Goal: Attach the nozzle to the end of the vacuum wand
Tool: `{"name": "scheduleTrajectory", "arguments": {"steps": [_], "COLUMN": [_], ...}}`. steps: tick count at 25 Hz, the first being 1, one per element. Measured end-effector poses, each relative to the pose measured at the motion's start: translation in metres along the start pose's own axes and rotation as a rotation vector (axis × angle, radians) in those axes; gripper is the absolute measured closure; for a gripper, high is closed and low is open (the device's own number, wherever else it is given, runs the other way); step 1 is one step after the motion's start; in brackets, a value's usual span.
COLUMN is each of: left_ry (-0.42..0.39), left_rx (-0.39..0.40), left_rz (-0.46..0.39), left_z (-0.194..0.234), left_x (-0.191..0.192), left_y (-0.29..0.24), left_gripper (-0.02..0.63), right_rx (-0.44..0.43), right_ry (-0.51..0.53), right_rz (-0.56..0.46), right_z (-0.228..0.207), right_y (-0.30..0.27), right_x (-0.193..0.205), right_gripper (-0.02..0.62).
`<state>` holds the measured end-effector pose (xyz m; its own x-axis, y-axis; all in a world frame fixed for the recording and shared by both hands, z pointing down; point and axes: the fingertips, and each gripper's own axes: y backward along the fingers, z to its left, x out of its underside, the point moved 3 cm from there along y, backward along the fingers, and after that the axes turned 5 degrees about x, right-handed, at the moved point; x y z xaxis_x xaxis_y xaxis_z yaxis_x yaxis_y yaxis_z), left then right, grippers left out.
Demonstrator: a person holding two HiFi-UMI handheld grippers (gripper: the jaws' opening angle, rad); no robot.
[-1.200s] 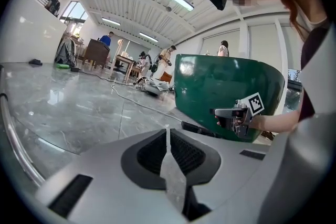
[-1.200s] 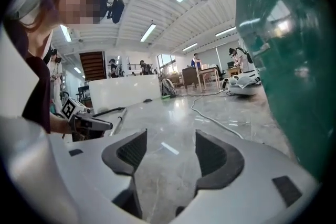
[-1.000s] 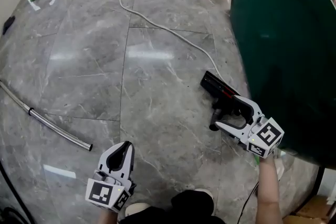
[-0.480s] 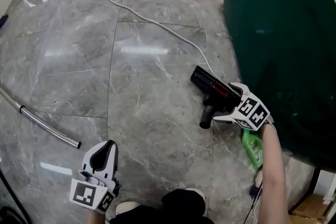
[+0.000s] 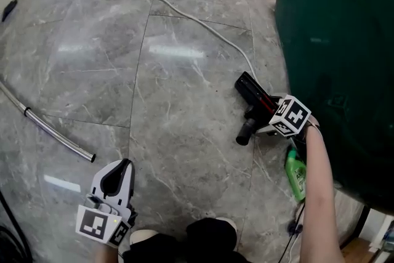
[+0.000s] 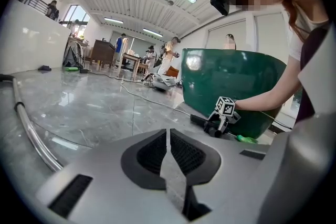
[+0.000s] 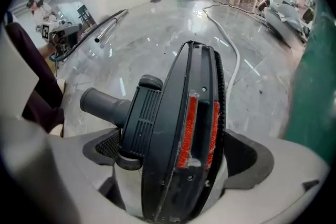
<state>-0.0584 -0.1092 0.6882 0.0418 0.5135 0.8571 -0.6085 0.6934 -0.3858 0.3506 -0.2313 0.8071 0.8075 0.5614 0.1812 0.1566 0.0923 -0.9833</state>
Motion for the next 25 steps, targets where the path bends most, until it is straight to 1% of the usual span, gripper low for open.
{"name": "scheduleTrajectory", "arguments": {"steps": [2,6,9,11,13,14,16,18,19,21,25], "left_ry": [0.01,0.036,0.016,-0.002,-0.003,0.005,0.024,0.037,0.042,0.055,0.059], "left_rx": [-0.006,-0.026,-0.026,-0.03,-0.043,-0.055,-0.081,-0.103,-0.111,-0.124,-0.135], "left_rz": [0.0,0.011,0.02,0.025,0.023,0.019,0.01,-0.001,-0.006,-0.015,-0.028], "left_z": [0.0,0.002,0.002,0.002,0.006,0.009,0.017,0.025,0.028,0.033,0.038], "left_x": [0.0,0.008,0.01,0.008,0.006,0.005,0.007,0.009,0.01,0.013,0.015], "left_y": [0.002,-0.001,-0.004,-0.001,0.003,0.007,0.014,0.019,0.021,0.025,0.032], "left_gripper": [0.574,0.574,0.574,0.574,0.574,0.574,0.574,0.574,0.574,0.574,0.574], "right_rx": [-0.012,-0.028,0.001,0.041,0.077,0.085,0.081,0.095,0.109,0.118,0.091], "right_ry": [-0.045,-0.095,-0.112,-0.109,-0.114,-0.128,-0.199,-0.269,-0.268,-0.231,-0.188], "right_rz": [-0.021,-0.056,-0.091,-0.097,-0.102,-0.116,-0.179,-0.233,-0.232,-0.207,-0.192], "right_z": [-0.003,-0.005,-0.004,-0.003,-0.004,-0.004,-0.007,-0.011,-0.011,-0.006,0.011], "right_y": [0.0,0.0,0.001,0.002,0.007,0.01,0.023,0.037,0.039,0.037,0.032], "right_x": [-0.001,-0.004,-0.004,-0.003,-0.002,-0.003,-0.006,-0.011,-0.012,-0.014,-0.024], "right_gripper": [0.017,0.017,0.017,0.017,0.018,0.018,0.021,0.102,0.103,0.103,0.103]}}
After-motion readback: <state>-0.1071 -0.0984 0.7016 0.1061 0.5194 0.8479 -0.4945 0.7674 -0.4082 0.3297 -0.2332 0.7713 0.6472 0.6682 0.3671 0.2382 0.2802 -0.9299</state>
